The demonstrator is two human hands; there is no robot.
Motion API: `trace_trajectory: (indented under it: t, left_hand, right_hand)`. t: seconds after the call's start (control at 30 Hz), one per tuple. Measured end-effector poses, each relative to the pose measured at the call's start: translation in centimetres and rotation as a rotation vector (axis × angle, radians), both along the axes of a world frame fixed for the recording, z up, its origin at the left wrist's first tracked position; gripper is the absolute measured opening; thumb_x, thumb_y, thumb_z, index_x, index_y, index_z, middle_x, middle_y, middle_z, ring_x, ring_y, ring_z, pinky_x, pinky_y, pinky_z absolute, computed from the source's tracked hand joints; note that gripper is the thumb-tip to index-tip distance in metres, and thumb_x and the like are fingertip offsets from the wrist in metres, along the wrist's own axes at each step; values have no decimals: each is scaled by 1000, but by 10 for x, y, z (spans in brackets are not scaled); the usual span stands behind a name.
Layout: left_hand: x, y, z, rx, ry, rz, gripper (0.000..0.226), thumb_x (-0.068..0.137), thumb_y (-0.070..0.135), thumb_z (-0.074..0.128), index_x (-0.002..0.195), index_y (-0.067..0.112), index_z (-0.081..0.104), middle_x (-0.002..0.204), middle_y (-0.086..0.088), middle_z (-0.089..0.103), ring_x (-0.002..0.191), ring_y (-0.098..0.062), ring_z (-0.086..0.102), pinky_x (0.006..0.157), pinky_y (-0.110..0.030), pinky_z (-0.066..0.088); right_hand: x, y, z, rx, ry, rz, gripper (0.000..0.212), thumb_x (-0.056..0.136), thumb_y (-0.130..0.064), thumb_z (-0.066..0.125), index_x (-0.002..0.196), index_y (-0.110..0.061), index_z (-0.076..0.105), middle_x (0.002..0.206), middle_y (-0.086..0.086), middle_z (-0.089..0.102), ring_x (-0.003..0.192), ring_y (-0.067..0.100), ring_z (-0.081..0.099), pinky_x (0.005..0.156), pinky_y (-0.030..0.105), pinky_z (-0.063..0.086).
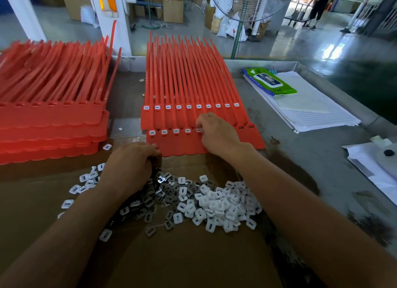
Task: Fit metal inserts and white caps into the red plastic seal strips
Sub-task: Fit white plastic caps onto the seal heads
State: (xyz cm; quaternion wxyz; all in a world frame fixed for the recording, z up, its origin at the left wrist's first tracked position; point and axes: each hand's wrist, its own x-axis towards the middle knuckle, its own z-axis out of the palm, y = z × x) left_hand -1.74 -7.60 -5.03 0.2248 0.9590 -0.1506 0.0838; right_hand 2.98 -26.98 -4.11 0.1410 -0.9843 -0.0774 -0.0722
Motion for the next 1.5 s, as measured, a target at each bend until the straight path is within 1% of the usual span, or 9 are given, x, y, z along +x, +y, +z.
trace_trajectory:
  t: [0.2,0.3,0.4,0.5,0.7,0.83,1.13,1.37,1.5]
  left_hand:
    - [1,-1,0,-14,27,27,40,76,-6,48,105,14,67,122,1,59,115,-20,52,100,-33,35]
    - [1,-1,-1,-12,25,31,40,77,-5,48,106,14,67,122,1,59,115,-20,52,100,-35,35]
    - [2,-1,-1,-1,23,31,40,77,-5,48,106,15,67,122,1,59,116,-20,52,101,-35,35]
    - [3,0,-2,3,22,33,40,77,-5,48,106,16,67,122,2,59,115,-20,52,100,-36,36]
    - [3,1,-3,20,36,39,42,77,-4,47,108,17,66,124,4,58,117,-19,50,100,-35,35]
    - [3,2,-4,25,32,38,41,77,-3,48,108,16,66,124,3,58,117,-19,50,100,-33,34]
    - [4,3,-5,30,30,35,41,78,-3,48,109,16,66,124,3,57,117,-19,50,100,-32,35]
    - [3,3,-5,38,28,32,41,78,-3,48,109,16,65,125,3,57,118,-19,50,100,-32,34]
    - [3,2,-4,45,29,28,40,78,-2,48,110,16,65,125,3,56,119,-19,49,101,-34,34]
  right_hand:
    - [-24,-8,14,-6,-20,94,9,90,-13,50,93,-13,58,98,1,56,89,16,53,74,30,45]
    - [-43,-13,22,105,52,123,9,89,-20,56,87,-15,63,87,-7,61,78,7,54,73,25,44]
    - [-61,-19,30,183,174,162,10,87,-25,61,81,-18,63,71,-17,55,66,0,52,65,17,42]
    - [-74,-27,35,196,289,185,9,84,-27,63,76,-25,62,71,-17,59,63,-3,53,61,11,42]
    - [-95,-32,34,229,413,260,7,80,-24,69,76,-30,65,70,-21,61,69,-12,56,62,3,42]
    - [-102,-28,29,229,424,276,5,79,-27,71,83,-28,68,69,-22,57,68,-18,52,59,-2,36]
    - [-104,-20,24,175,433,296,11,78,-26,71,88,-25,65,76,-20,54,71,-17,49,64,-1,37]
    - [-105,-20,26,175,448,280,23,77,-25,72,70,-33,53,74,-18,55,67,-10,50,58,7,38]
    - [-105,-22,26,214,452,282,22,78,-22,71,69,-33,53,74,-17,57,69,-10,51,60,7,41]
